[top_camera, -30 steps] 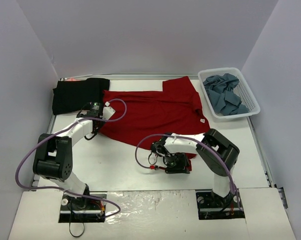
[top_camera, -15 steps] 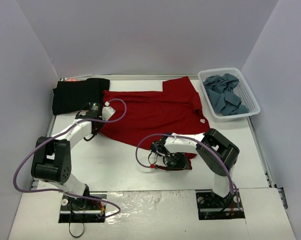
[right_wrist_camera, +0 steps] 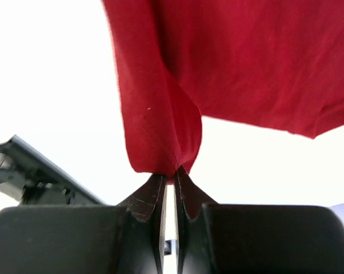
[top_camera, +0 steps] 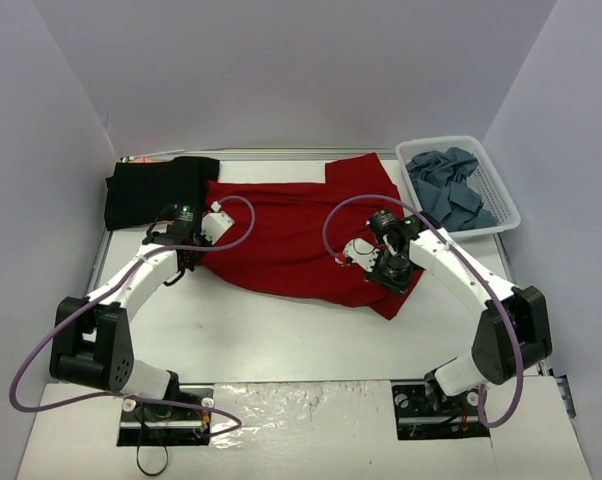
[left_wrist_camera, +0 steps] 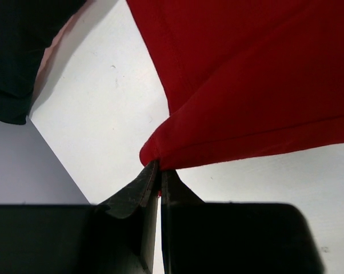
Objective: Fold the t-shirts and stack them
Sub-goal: Flatten out the tshirt, then fold the flattened tshirt in 1/3 of the way
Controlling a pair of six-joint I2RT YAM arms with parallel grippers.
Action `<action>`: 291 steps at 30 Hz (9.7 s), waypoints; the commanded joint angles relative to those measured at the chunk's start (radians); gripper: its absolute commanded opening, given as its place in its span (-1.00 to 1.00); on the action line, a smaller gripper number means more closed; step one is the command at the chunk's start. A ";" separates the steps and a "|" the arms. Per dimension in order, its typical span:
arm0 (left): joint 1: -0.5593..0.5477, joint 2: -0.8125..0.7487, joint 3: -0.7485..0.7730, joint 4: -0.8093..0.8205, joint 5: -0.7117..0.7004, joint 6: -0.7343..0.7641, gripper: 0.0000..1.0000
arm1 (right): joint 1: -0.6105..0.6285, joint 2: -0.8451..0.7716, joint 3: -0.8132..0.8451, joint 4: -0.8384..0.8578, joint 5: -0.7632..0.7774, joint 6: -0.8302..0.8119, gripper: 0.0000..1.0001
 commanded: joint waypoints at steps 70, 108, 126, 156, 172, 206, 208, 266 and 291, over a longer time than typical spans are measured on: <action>-0.003 -0.077 -0.062 -0.010 0.073 0.158 -0.95 | -0.229 0.574 0.750 -0.173 -0.079 -0.037 -1.00; -0.002 -0.034 0.052 0.010 -0.018 0.035 0.06 | -0.255 0.452 0.555 -0.001 -0.117 0.035 -0.28; 0.000 -0.040 0.032 -0.017 0.034 -0.031 0.07 | -0.051 0.406 0.362 0.036 -0.185 0.040 -0.17; 0.000 -0.006 0.008 -0.002 0.056 -0.029 0.07 | -0.039 0.530 0.366 0.089 -0.163 0.070 -0.57; 0.000 -0.023 0.001 0.000 0.057 -0.029 0.07 | -0.034 0.461 0.426 0.091 -0.108 0.096 -1.00; 0.008 -0.015 0.000 -0.002 0.059 -0.028 0.08 | 0.004 0.700 0.822 0.057 -0.067 0.092 -0.25; 0.008 -0.017 0.000 -0.006 0.057 -0.026 0.08 | 0.003 0.665 0.805 0.085 -0.068 0.099 -0.20; 0.008 0.078 -0.227 0.018 0.105 0.173 -0.80 | -0.201 -0.099 -0.189 0.146 0.149 0.184 -0.03; 0.008 0.011 -0.213 -0.045 0.116 0.152 -0.95 | -0.315 0.151 -0.158 0.218 0.123 0.058 -0.03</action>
